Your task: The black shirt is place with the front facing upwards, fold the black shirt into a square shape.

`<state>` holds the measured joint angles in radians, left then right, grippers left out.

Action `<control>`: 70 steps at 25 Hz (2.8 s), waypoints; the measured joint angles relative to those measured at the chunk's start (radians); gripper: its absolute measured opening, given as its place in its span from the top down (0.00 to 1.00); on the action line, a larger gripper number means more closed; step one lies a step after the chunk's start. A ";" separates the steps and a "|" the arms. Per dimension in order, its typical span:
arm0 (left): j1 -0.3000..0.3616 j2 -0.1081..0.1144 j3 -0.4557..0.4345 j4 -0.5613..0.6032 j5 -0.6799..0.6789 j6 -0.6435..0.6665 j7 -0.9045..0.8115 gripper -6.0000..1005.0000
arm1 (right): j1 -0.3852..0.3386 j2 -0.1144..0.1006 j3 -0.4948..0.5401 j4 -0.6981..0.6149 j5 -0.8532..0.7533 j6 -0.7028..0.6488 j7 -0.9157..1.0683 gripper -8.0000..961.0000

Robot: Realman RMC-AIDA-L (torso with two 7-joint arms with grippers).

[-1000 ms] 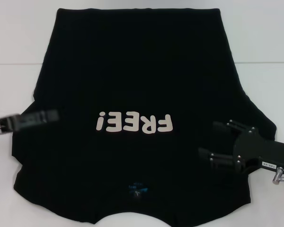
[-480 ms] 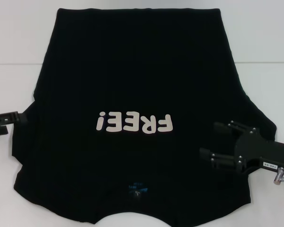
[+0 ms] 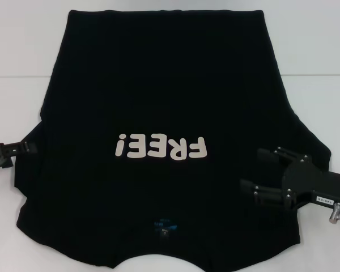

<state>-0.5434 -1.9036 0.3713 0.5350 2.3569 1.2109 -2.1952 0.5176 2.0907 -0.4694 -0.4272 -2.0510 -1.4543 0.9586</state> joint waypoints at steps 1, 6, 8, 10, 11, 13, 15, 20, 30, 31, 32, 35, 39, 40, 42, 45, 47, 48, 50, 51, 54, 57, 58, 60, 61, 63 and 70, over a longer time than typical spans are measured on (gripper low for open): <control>0.001 0.000 0.000 -0.001 0.000 -0.001 0.000 0.14 | 0.000 0.000 0.000 0.000 0.000 0.000 0.000 0.04; 0.003 0.000 0.001 -0.005 0.001 0.000 -0.001 0.14 | -0.001 0.000 0.000 0.001 0.000 0.000 0.000 0.04; 0.003 0.000 0.007 -0.008 0.001 0.000 -0.001 0.15 | -0.001 0.000 0.000 0.001 0.000 0.000 0.000 0.04; 0.003 0.000 0.017 -0.012 0.001 -0.002 -0.002 0.15 | 0.000 0.000 0.000 0.001 0.000 -0.001 0.000 0.04; 0.003 0.000 0.020 -0.016 0.001 -0.002 -0.003 0.15 | 0.000 0.000 0.000 0.001 0.000 -0.001 0.000 0.04; 0.002 0.000 0.024 -0.022 0.001 0.000 -0.004 0.15 | 0.001 0.000 0.000 0.001 0.000 -0.002 0.000 0.04; 0.000 0.000 0.024 -0.023 0.001 0.006 -0.007 0.15 | 0.001 0.000 0.000 0.001 0.000 -0.002 0.000 0.04; -0.005 0.000 0.025 -0.023 0.001 0.029 -0.013 0.16 | 0.001 0.000 0.000 0.001 0.000 -0.003 0.000 0.04; -0.007 -0.004 0.046 -0.015 0.001 0.016 -0.015 0.17 | -0.001 0.000 0.000 -0.003 0.000 -0.015 0.000 0.05; -0.007 -0.005 0.047 -0.014 0.001 0.015 -0.014 0.17 | -0.001 0.000 0.000 -0.003 0.000 -0.017 0.000 0.05; -0.007 -0.005 0.048 -0.014 0.001 0.013 -0.013 0.18 | -0.002 0.000 0.000 -0.004 0.000 -0.019 0.000 0.05; -0.007 -0.006 0.054 -0.014 0.001 0.010 -0.012 0.31 | -0.003 0.000 0.000 -0.005 0.000 -0.024 0.000 0.05; -0.007 -0.007 0.075 -0.013 0.001 0.000 -0.018 0.48 | -0.004 0.000 0.000 -0.005 0.000 -0.025 0.000 0.05; -0.007 -0.007 0.077 -0.013 0.001 -0.002 -0.019 0.52 | -0.004 0.000 0.000 -0.005 0.000 -0.026 0.000 0.05; -0.007 -0.008 0.078 -0.013 0.001 -0.005 -0.020 0.60 | -0.004 0.000 0.000 -0.005 0.000 -0.027 0.000 0.05; -0.007 -0.008 0.078 -0.012 0.001 -0.006 -0.021 0.69 | -0.004 0.000 0.000 -0.005 0.000 -0.028 0.000 0.05; -0.007 -0.008 0.078 -0.011 0.001 -0.008 -0.023 0.75 | -0.004 0.000 0.000 -0.005 0.000 -0.029 0.000 0.05; -0.007 -0.008 0.077 -0.011 0.001 -0.008 -0.024 0.78 | -0.004 0.000 0.000 -0.005 0.000 -0.029 0.000 0.05; -0.007 -0.008 0.074 -0.010 0.001 -0.009 -0.025 0.83 | -0.004 0.000 0.000 -0.005 0.000 -0.030 0.000 0.05; -0.007 -0.008 0.073 -0.010 0.001 -0.010 -0.025 0.86 | -0.004 0.000 0.000 -0.005 0.000 -0.030 0.000 0.05; -0.005 -0.004 0.069 -0.009 0.001 -0.010 -0.029 0.94 | -0.004 0.000 0.000 -0.006 0.000 -0.030 0.000 0.05; 0.003 -0.001 0.065 0.009 0.001 -0.010 -0.044 0.99 | -0.004 0.000 0.000 -0.008 0.000 -0.030 0.000 0.05; 0.008 -0.001 0.064 0.019 0.001 -0.010 -0.050 0.99 | -0.004 0.000 0.000 -0.008 0.000 -0.030 0.000 0.05; 0.018 0.000 0.064 0.044 0.001 -0.010 -0.062 0.99 | -0.004 0.000 0.000 -0.009 0.000 -0.029 0.000 0.05; 0.022 0.001 0.064 0.054 0.001 -0.009 -0.066 0.99 | -0.004 0.000 0.000 -0.009 0.000 -0.029 0.000 0.05; 0.028 0.007 0.064 0.079 0.001 -0.005 -0.080 0.99 | -0.005 -0.001 0.000 -0.009 0.000 -0.029 0.000 0.05; 0.033 0.022 0.063 0.125 0.001 0.013 -0.102 0.99 | -0.006 -0.001 0.000 -0.007 0.000 -0.029 0.000 0.05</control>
<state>-0.5101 -1.8811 0.4341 0.6596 2.3576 1.2235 -2.2974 0.5113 2.0893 -0.4694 -0.4346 -2.0509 -1.4831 0.9587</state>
